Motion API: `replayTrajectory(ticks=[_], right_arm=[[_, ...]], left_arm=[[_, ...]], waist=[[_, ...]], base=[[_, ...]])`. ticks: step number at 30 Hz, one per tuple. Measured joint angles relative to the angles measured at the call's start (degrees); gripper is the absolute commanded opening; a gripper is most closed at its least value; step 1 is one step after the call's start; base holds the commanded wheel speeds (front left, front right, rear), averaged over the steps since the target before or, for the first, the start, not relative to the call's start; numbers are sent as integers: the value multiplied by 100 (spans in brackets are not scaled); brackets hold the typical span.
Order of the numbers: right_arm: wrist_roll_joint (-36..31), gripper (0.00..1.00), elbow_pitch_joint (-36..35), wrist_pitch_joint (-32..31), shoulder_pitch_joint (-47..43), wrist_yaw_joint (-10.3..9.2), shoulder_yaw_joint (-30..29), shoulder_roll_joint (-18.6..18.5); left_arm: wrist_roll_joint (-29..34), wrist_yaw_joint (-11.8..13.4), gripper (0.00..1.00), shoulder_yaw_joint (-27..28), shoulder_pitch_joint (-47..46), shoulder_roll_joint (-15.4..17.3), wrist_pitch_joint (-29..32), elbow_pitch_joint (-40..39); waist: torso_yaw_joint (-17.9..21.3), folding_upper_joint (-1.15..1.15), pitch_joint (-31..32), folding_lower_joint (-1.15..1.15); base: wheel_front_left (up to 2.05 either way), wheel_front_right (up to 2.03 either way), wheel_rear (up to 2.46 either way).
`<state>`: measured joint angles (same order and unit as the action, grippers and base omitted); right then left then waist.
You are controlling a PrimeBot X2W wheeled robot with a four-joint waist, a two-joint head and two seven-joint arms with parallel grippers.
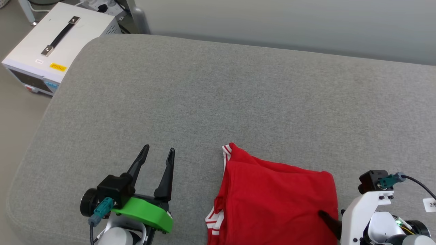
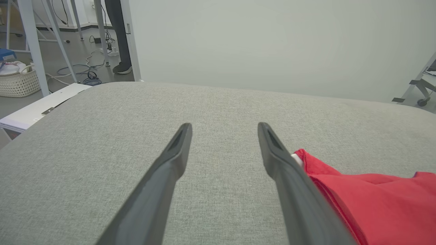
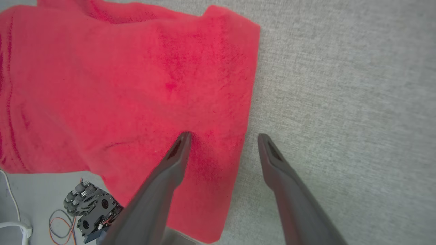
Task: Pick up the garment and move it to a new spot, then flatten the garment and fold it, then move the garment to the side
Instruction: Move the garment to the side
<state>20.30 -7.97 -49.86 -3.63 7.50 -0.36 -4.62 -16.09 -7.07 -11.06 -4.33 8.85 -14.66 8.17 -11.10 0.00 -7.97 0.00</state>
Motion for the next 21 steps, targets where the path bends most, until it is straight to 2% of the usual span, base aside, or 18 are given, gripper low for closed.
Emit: replayTrajectory(ticks=[12,13,14,15,21], right_arm=[[-148,100,688,-192,124,-3,-25,97],[-148,68,728,-209,142,-3,-10,94],[-149,22,746,-208,149,-3,13,88],[-151,0,759,-185,157,-4,36,73],[-248,0,934,109,239,-3,311,27]], left_arm=[[19,-1,100,-126,-165,-71,0,57],[19,-1,100,-130,-165,-71,0,59],[18,-1,100,-132,-165,-71,0,63],[18,-1,100,-132,-165,-70,0,67],[18,-1,100,-69,-163,-64,0,86]], waist=[[-434,0,-245,0],[-456,0,-257,0],[-470,0,-261,0],[-480,0,-262,0],[-417,0,-149,0]], base=[[0,0,0],[0,0,0],[0,0,0],[0,0,0],[0,0,0]])
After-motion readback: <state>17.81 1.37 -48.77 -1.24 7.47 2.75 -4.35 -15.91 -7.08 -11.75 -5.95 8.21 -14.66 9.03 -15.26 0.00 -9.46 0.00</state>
